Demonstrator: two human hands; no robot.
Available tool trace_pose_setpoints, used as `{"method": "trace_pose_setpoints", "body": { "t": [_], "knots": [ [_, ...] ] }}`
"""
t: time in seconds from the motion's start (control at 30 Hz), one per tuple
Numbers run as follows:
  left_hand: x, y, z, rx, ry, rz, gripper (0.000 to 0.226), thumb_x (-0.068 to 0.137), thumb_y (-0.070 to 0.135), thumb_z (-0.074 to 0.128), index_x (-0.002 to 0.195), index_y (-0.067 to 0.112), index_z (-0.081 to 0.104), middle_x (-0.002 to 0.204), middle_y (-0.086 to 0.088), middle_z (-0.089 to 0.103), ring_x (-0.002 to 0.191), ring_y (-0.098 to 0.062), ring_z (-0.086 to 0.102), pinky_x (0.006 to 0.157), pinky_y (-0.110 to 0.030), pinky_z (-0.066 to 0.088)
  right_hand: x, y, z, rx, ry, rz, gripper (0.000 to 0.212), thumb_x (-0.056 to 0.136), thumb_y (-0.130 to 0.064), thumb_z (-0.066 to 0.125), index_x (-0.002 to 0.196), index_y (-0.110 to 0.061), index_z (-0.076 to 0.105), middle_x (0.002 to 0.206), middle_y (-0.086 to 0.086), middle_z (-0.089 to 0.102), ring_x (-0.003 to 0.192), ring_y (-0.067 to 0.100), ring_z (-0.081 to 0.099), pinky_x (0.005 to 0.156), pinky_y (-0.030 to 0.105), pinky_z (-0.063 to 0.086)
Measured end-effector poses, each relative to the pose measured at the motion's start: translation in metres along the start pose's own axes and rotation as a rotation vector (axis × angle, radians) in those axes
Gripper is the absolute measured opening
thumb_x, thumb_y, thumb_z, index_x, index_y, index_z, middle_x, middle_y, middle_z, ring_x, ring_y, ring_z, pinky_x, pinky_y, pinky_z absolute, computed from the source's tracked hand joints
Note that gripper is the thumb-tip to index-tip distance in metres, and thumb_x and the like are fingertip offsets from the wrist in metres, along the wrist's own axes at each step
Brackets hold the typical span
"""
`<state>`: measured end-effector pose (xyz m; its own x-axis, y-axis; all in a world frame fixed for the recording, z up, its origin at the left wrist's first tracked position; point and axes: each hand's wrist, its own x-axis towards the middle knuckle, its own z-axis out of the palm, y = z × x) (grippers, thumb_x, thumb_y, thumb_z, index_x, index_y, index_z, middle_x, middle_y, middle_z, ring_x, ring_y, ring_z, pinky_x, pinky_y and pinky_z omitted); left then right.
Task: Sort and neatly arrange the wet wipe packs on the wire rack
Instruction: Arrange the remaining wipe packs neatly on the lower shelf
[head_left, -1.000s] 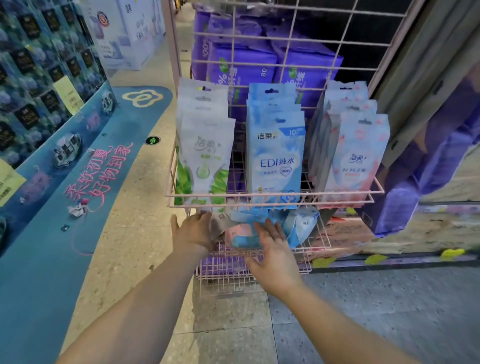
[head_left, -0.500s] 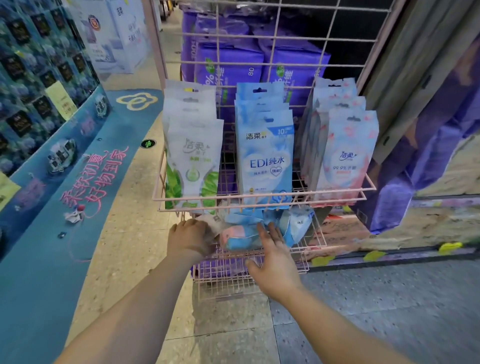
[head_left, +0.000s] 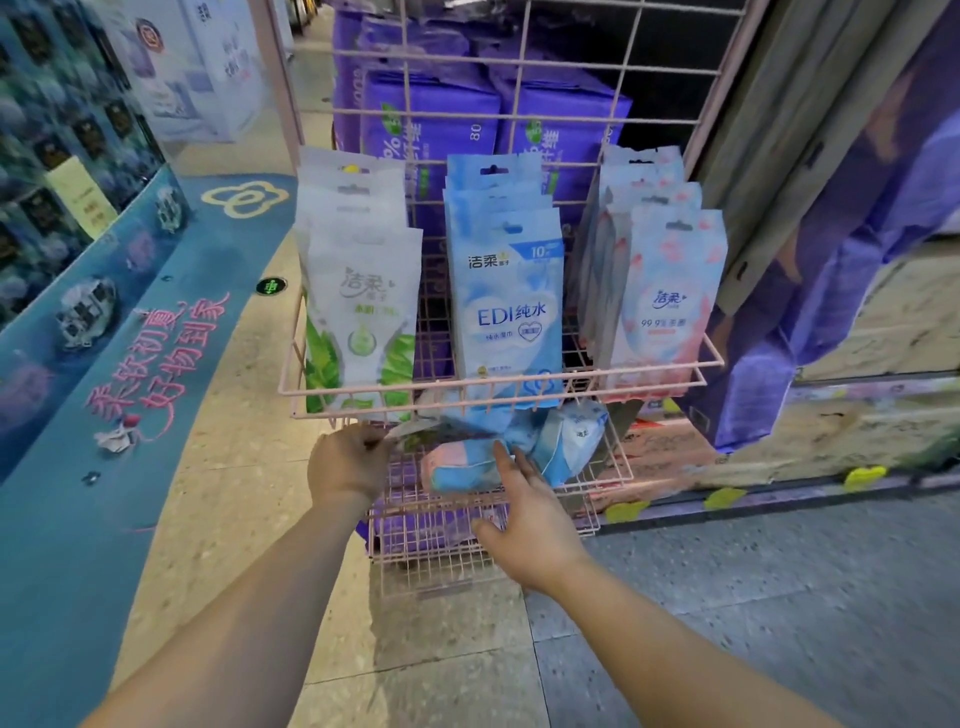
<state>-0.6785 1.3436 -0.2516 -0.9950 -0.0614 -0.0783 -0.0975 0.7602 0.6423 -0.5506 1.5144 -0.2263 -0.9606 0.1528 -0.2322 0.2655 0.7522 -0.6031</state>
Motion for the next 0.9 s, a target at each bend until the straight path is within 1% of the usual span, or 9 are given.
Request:
{"method": "trace_pose_setpoints", "body": {
  "t": [0.1,0.23,0.33,0.43,0.53,0.63,0.73,0.83,0.9],
  "knots": [
    [-0.009,-0.001,-0.005,-0.456,-0.035,-0.091,0.009,0.082,0.02,0.073,0.073,0.018,0.07,0.084,-0.015,0.072,0.088,-0.029,0.069,0.083,-0.041,0.055,0.001,-0.003,-0.001,0.045,-0.021,0.051,0.089,0.087,-0.036,0.061,0.153,-0.031,0.002,0.163,0.0,0.006,0.15,0.016,0.005,0.12,0.032,0.018],
    [-0.049,0.009,-0.042,-0.745,-0.037,-0.13,0.012,0.088,0.009,0.065,0.076,0.007,0.066,0.07,-0.005,0.065,0.061,-0.009,0.06,0.05,-0.013,0.047,-0.011,-0.014,0.005,0.164,0.186,0.065,0.081,0.084,-0.029,0.066,0.151,-0.024,0.021,0.154,0.001,0.029,0.143,0.019,0.027,0.113,0.029,0.027],
    [-0.076,-0.007,-0.067,-0.839,-0.218,-0.215,0.019,0.093,0.015,0.057,0.085,0.002,0.069,0.08,-0.02,0.07,0.066,-0.027,0.062,0.051,-0.028,0.05,-0.025,-0.027,0.005,0.353,0.331,0.108,0.06,0.083,-0.028,0.069,0.138,-0.021,0.044,0.129,-0.002,0.054,0.118,0.012,0.05,0.095,0.02,0.039],
    [-0.096,-0.023,-0.088,-0.918,-0.44,-0.326,0.03,0.094,0.02,0.054,0.097,-0.008,0.064,0.087,-0.028,0.067,0.074,-0.032,0.061,0.06,-0.033,0.045,-0.035,-0.038,0.002,0.72,0.08,0.241,0.057,0.08,-0.033,0.073,0.13,-0.023,0.047,0.118,-0.002,0.062,0.101,0.011,0.059,0.082,0.025,0.045],
    [-0.109,-0.027,-0.107,-0.929,-0.596,-0.384,0.031,0.088,0.028,0.059,0.093,-0.003,0.062,0.076,-0.02,0.064,0.063,-0.027,0.055,0.051,-0.028,0.041,-0.037,-0.051,-0.012,1.087,-0.176,0.27,0.058,0.079,-0.024,0.076,0.13,-0.024,0.05,0.108,0.005,0.066,0.082,0.016,0.064,0.071,0.032,0.044],
    [-0.112,-0.022,-0.13,-0.88,-0.658,-0.345,0.025,0.073,0.032,0.065,0.075,0.007,0.061,0.059,-0.011,0.057,0.048,-0.02,0.048,0.041,-0.022,0.039,-0.04,-0.06,-0.035,1.019,-0.329,0.149,0.052,0.073,-0.016,0.08,0.12,-0.021,0.059,0.09,0.004,0.072,0.067,0.014,0.064,0.063,0.024,0.046],
    [-0.109,-0.011,-0.159,-0.833,-0.745,-0.225,0.038,0.076,0.037,0.074,0.091,0.003,0.067,0.075,-0.016,0.061,0.059,-0.021,0.056,0.046,-0.024,0.044,-0.045,-0.07,-0.053,0.933,-0.397,0.039,0.024,0.079,-0.007,0.072,0.103,-0.008,0.068,0.075,0.005,0.071,0.051,0.013,0.059,0.048,0.021,0.046],
    [-0.106,0.005,-0.183,-0.674,-0.78,0.001,0.041,0.066,0.025,0.083,0.1,0.006,0.07,0.091,-0.019,0.069,0.074,-0.024,0.066,0.058,-0.029,0.053,-0.05,-0.091,-0.07,0.974,-0.272,-0.069,0.019,0.077,-0.008,0.075,0.094,-0.006,0.069,0.075,0.011,0.069,0.05,0.015,0.057,0.046,0.023,0.046],
    [-0.104,0.022,-0.188,-0.618,-0.636,0.148,0.026,0.073,0.012,0.08,0.096,0.009,0.07,0.088,-0.01,0.073,0.077,-0.019,0.065,0.065,-0.03,0.052,-0.047,-0.11,-0.082,0.992,-0.111,-0.143,0.014,0.082,-0.006,0.072,0.096,-0.007,0.07,0.072,0.009,0.067,0.051,0.013,0.055,0.046,0.021,0.045]
  ]
}}
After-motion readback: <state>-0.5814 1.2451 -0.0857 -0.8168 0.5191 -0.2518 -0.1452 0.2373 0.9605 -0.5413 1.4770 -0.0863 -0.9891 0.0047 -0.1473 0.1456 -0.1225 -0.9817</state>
